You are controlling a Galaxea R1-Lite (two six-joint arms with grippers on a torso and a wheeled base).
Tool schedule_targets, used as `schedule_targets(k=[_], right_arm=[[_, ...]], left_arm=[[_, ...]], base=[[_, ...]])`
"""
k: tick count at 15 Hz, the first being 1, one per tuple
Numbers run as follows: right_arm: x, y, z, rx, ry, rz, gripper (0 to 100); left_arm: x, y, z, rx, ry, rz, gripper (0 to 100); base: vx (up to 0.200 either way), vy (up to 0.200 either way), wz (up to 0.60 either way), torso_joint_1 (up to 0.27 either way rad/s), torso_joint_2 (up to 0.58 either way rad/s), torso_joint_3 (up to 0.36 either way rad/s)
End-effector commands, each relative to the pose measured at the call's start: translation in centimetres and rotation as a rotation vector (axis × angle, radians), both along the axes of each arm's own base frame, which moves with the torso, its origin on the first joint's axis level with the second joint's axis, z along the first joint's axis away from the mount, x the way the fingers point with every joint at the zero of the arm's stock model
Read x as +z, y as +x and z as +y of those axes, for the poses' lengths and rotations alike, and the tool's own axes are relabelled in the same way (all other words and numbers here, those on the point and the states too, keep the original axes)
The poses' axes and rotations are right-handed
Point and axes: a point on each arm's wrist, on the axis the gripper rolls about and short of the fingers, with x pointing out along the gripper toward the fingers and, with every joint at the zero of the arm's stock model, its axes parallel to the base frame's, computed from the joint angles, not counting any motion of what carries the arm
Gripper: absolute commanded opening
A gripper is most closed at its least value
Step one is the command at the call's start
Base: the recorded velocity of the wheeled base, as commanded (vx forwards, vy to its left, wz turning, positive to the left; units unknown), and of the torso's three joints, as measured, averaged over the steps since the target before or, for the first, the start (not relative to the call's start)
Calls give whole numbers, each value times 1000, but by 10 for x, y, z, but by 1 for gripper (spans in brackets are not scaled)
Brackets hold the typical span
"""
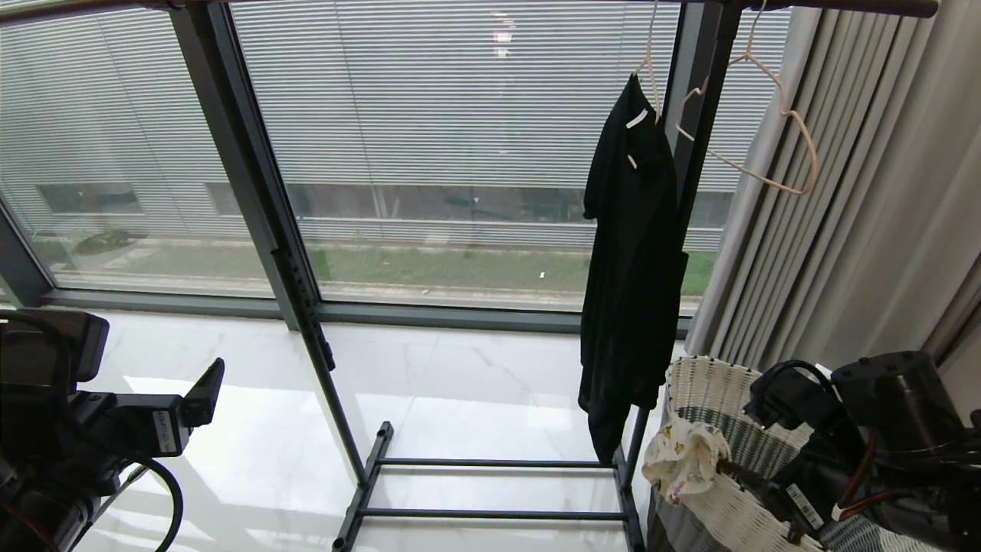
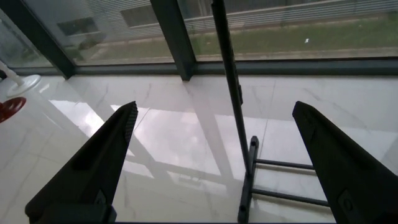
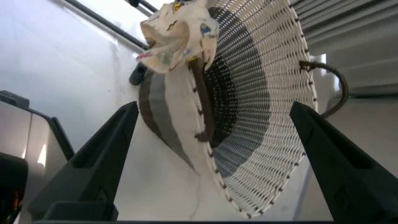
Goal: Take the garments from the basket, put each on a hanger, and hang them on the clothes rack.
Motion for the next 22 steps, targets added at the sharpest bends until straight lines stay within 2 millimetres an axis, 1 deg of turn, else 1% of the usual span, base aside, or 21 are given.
schedule_targets(k=[1, 3, 5, 8, 9, 13, 17, 22], right_arm=[[-17, 11, 1, -13, -46, 56, 100], [-24, 20, -6, -27, -95, 83, 100], [-31, 24, -8, -38, -113, 109, 100], [-44, 30, -4, -36, -128, 137, 100], [-54, 36, 0, -24, -140, 148, 100], [-76, 47, 7, 14, -177, 145, 100], [-99, 56, 6, -26, -215, 158, 100], [-115, 73, 5, -61, -194, 105, 100]], left_arm=[[0, 0, 0, -1, 0, 0, 100], [-1, 0, 0, -1, 0, 3, 100], [0, 0, -1, -4, 0, 0, 100], [0, 0, -1, -4, -1, -3, 100], [0, -1, -1, -4, 0, 0, 100], [-2, -1, 0, -4, 1, 8, 100], [-3, -1, 0, -4, 1, 11, 100], [-5, -1, -1, -4, 3, 22, 100]], base=[[200, 0, 0, 7, 2, 7], [200, 0, 0, 7, 2, 2], [0, 0, 0, 0, 0, 0], [0, 0, 0, 0, 0, 0], [0, 0, 0, 0, 0, 0], [0, 0, 0, 0, 0, 0], [0, 0, 0, 0, 0, 0], [0, 0, 0, 0, 0, 0]])
